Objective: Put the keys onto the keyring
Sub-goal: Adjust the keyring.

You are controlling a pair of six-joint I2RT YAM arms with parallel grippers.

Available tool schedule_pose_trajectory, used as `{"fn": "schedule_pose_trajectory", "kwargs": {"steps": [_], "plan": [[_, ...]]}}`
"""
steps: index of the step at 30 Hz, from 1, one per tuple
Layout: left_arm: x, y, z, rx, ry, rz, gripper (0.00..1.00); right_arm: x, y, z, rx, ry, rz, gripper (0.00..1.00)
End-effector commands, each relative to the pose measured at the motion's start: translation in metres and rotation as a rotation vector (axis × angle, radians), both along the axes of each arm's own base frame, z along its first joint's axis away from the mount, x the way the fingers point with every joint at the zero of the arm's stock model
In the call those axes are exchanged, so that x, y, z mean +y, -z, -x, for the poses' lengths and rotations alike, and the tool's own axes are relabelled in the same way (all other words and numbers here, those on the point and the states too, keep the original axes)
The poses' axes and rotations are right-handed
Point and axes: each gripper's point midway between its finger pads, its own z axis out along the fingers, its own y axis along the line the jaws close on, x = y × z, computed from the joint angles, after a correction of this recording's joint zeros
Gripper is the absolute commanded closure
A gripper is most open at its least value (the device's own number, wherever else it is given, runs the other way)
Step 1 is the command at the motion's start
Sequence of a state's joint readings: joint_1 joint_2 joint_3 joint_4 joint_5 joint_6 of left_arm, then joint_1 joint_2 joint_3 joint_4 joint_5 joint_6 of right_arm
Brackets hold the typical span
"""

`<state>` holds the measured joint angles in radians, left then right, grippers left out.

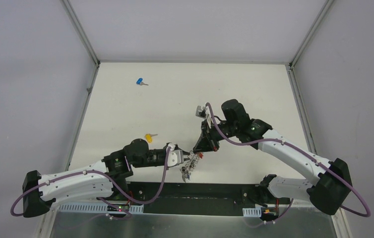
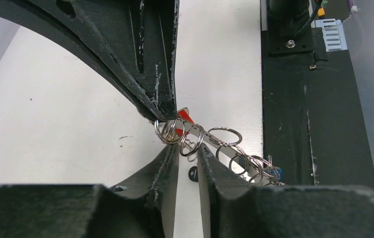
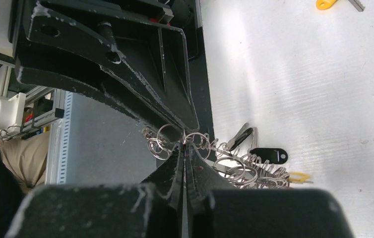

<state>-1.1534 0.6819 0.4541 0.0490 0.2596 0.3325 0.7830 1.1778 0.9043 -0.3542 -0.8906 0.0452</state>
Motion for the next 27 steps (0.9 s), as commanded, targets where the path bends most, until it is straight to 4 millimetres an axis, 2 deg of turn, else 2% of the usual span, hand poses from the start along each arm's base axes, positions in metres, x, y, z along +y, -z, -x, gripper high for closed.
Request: {"fn": "schedule_pose_trajectory", "kwargs": {"steps": [1, 8, 18, 20, 21, 27], "plan": [[-0.006, -0.041, 0.001, -0.053, 0.005, 0.099, 0.83, 0.006, -0.019, -0.003, -0.032, -0.02, -0.074, 1.0], [-0.003, -0.038, 0.002, -0.054, 0.004, 0.075, 1.0, 0.005, -0.02, -0.006, -0.027, -0.013, -0.076, 1.0], [0.004, -0.052, -0.003, -0.026, -0.049, 0.091, 1.0, 0.007, -0.018, -0.008, -0.009, -0.015, -0.071, 1.0], [0.007, -0.049, -0.008, 0.012, -0.091, 0.084, 1.0, 0.008, -0.018, -0.009, -0.006, -0.015, -0.07, 1.0], [0.009, -0.049, -0.01, 0.025, -0.108, 0.086, 1.0, 0.008, -0.018, -0.01, -0.004, -0.013, -0.068, 0.98], [0.014, -0.053, -0.017, 0.084, -0.174, 0.117, 1.0, 0.007, -0.026, -0.013, -0.061, -0.004, -0.089, 0.62]]}}
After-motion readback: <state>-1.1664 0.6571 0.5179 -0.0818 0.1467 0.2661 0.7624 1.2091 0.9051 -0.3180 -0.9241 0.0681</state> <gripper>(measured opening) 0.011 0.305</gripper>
